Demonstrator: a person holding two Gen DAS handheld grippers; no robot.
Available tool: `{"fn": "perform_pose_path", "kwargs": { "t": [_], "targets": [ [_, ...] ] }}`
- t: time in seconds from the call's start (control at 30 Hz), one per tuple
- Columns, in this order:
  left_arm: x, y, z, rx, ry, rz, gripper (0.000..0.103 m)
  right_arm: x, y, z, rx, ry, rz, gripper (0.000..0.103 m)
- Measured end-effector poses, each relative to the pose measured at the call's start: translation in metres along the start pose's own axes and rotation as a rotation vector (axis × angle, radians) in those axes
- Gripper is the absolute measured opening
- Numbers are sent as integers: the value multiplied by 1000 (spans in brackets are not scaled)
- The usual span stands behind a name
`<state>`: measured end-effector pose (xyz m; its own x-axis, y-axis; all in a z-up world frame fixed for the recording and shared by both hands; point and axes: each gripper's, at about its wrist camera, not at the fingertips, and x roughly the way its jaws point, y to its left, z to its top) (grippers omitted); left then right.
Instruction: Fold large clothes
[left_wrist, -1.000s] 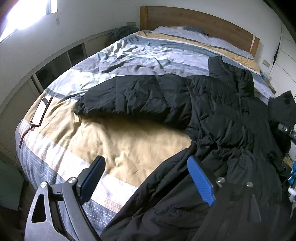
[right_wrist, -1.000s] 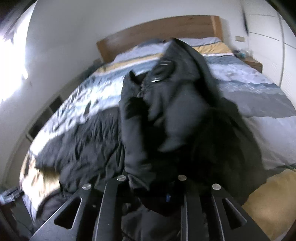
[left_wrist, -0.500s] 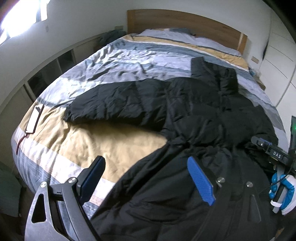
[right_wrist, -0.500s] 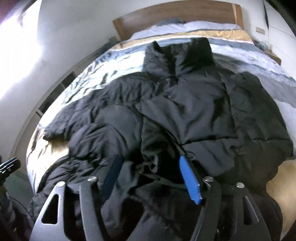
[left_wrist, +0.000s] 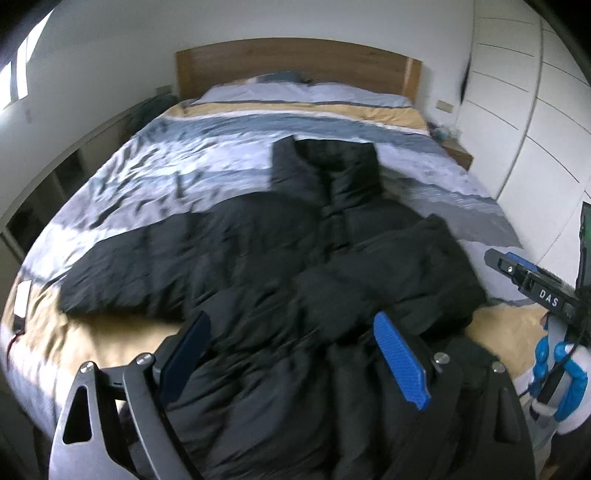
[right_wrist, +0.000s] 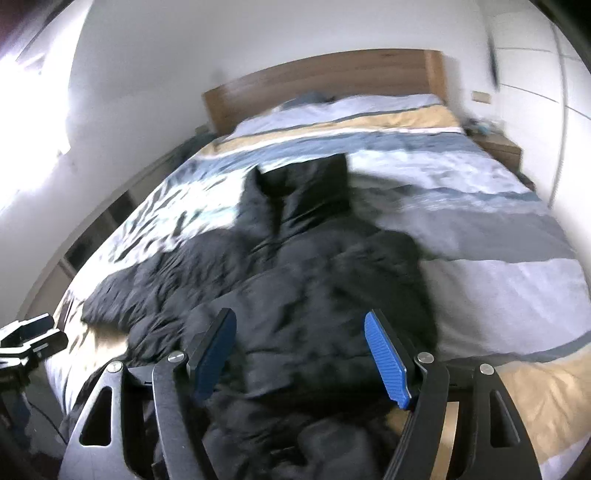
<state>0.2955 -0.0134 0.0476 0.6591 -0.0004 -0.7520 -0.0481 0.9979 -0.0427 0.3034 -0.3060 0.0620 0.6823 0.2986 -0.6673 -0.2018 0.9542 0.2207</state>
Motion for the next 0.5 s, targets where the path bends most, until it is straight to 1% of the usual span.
{"fn": "perform_pose_path", "kwargs": {
  "t": [0.07, 0.13, 0.3, 0.37, 0.47, 0.5],
  "targets": [
    [19, -17, 7, -2, 3, -19, 91, 3, -17, 5, 24, -8, -20, 71],
    [47, -38, 14, -7, 5, -40, 91, 10, -31, 7, 40, -9, -38, 71],
    [112, -66, 20, -16, -4, -61, 91, 42, -49, 1, 53, 20, -56, 71],
    [130, -72, 18, -12, -7, -63, 91, 56, -53, -4, 51, 37, -58, 71],
    [160, -78, 9, -13, 27, -66, 91, 76, -57, -16, 49, 72, -57, 71],
    [172, -78, 1, -12, 55, -56, 91, 81, -58, -20, 50, 81, -58, 71]
  ]
}}
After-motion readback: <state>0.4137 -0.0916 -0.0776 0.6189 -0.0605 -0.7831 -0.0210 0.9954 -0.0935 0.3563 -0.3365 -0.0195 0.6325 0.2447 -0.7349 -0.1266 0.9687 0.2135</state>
